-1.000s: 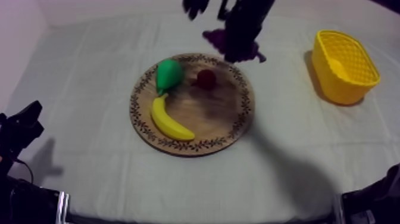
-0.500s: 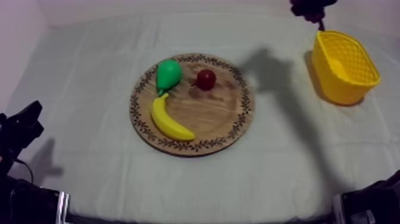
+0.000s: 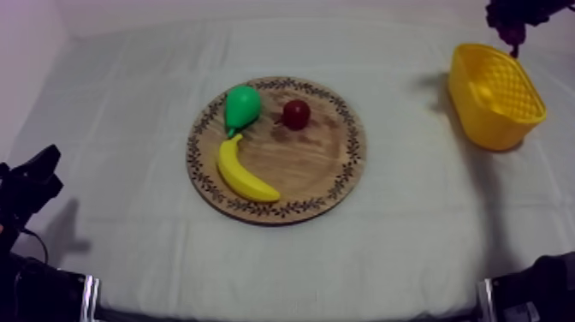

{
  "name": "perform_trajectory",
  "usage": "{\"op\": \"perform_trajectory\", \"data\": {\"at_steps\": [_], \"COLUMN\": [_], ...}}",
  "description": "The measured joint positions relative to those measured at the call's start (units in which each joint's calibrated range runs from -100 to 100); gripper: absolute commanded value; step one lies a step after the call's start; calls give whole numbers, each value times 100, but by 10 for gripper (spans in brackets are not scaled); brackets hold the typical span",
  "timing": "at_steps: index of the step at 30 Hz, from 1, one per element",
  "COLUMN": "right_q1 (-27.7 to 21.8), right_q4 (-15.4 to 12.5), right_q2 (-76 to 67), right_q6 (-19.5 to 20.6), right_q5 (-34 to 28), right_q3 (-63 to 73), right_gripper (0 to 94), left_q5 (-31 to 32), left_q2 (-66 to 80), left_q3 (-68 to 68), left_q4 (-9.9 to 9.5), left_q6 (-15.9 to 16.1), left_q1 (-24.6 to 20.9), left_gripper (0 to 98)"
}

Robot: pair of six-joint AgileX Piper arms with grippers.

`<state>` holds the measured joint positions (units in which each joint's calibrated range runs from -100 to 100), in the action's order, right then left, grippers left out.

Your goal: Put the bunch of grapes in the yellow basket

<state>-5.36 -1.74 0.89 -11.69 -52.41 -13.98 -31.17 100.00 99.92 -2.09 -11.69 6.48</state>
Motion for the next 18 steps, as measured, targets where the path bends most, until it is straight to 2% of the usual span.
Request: {"op": "perform_trajectory", "data": {"at_steps": [9, 18], "right_q1": [-358, -510], "right_q4": [-59, -153], "right_q2": [572, 1466], "right_q6": [-69, 23], "right_q5": [-337, -1215], "right_q3": [-145, 129], "right_gripper": [314, 397], "left_q5": [0, 0], "left_q2": [0, 0], "left_q3": [0, 0], "left_q4": [0, 0], "left_q6": [0, 0], "left_q1": [0, 0], "left_gripper": [1, 1]}}
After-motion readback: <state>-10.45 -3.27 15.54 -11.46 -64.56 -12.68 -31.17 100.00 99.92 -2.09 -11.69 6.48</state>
